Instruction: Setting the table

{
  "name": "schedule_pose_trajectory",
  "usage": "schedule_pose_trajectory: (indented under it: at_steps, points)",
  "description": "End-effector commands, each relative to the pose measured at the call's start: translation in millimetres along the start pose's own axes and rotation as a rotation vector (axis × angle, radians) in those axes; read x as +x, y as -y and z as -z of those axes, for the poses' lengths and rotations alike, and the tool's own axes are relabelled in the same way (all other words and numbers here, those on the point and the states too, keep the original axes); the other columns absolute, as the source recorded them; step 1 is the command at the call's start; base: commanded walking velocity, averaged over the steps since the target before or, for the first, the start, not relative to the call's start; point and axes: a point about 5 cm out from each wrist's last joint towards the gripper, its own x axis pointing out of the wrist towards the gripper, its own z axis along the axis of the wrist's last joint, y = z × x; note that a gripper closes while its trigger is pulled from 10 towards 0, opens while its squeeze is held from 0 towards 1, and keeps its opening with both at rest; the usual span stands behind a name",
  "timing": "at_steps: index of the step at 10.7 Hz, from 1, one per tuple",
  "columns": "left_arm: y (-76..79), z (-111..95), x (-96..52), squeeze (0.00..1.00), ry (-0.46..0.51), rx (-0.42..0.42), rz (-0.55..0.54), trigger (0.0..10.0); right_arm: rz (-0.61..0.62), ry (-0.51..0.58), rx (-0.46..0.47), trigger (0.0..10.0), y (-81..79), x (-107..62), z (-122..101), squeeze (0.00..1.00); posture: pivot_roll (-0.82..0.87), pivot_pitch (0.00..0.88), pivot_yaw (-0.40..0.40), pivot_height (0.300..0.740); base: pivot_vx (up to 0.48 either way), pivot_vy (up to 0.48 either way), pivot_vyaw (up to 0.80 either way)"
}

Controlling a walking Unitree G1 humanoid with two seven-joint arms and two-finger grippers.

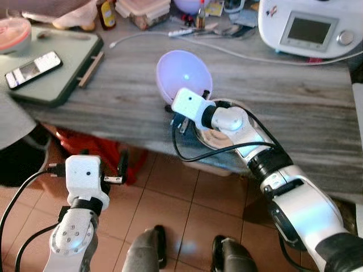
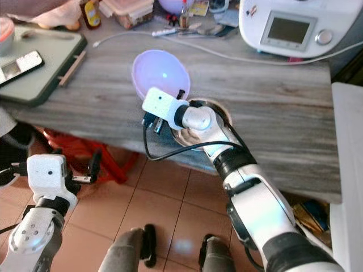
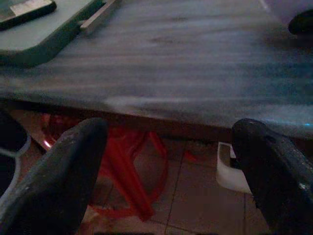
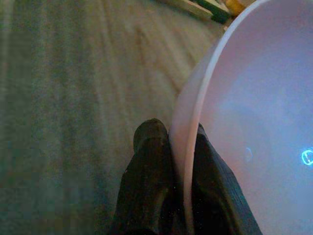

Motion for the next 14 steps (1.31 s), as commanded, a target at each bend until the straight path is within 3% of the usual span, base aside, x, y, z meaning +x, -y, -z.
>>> schedule_pose_trajectory:
  at_steps: [1,2,8,13,14]
  points:
    - [-2.8,-0.2,-2.4,0.0,-0.012,-0.004,-0.016,10.0,-0.028,0.013,-0.026,10.0,0.4,2.0,-4.8,0.18,0.17,0.276,0.071,0.74,0.0,0.0,0.0]
    - [-1.1,-0.1,-0.5,0.0,-0.013,-0.013,-0.01,10.0,-0.023,0.004,-0.052,10.0,3.0,0.2,-3.8,1.0,0.16,0.275,0.07,0.74,0.0,0.0,0.0]
    - [7.9,1.6,16.7,0.0,0.002,-0.044,0.031,10.0,0.004,-0.044,-0.187,10.0,17.5,-10.4,1.3,1.0,0.11,0.18,0.059,0.74,0.0,0.0,0.0]
    - [10.2,-1.2,36.3,0.0,0.045,-0.05,0.042,10.0,0.042,-0.041,-0.221,10.0,37.5,-18.8,-6.9,1.0,0.08,0.107,0.058,0.74,0.0,0.0,0.0]
    - [8.8,-1.5,38.8,0.0,0.05,-0.05,0.039,10.0,0.063,-0.02,-0.19,10.0,38.7,-20.7,-8.4,1.0,0.07,0.096,0.061,0.74,0.0,0.0,0.0]
